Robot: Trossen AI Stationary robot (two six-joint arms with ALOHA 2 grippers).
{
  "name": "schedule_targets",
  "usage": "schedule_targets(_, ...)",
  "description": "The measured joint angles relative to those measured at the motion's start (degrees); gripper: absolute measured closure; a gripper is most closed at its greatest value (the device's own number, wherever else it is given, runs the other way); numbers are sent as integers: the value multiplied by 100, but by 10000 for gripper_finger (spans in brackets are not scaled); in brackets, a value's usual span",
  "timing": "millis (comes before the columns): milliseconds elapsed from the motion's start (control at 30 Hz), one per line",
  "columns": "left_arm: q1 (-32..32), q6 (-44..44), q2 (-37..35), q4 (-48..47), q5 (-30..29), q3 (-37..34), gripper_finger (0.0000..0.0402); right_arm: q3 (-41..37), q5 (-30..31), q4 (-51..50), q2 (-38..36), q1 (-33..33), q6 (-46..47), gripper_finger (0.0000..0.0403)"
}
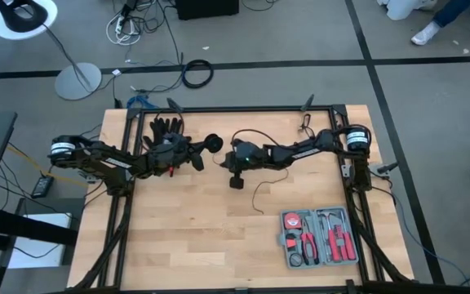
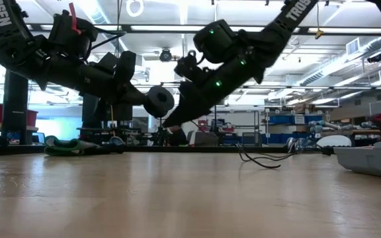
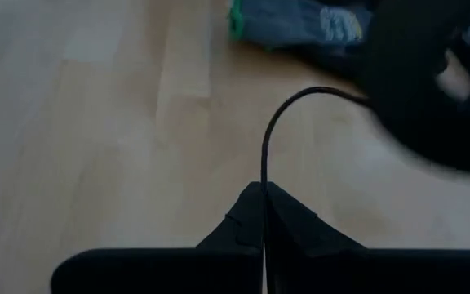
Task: Coil cords
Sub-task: Coil the black wire
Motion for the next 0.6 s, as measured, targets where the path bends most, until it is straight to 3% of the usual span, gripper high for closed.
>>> schedule_targets(333, 0, 3, 0, -276, -98, 0, 401, 902, -625, -736, 0, -226, -245, 403)
schedule_targets(600, 0, -13, 0, -674, -135, 0, 401, 1353, -580, -738, -5, -337, -276, 403)
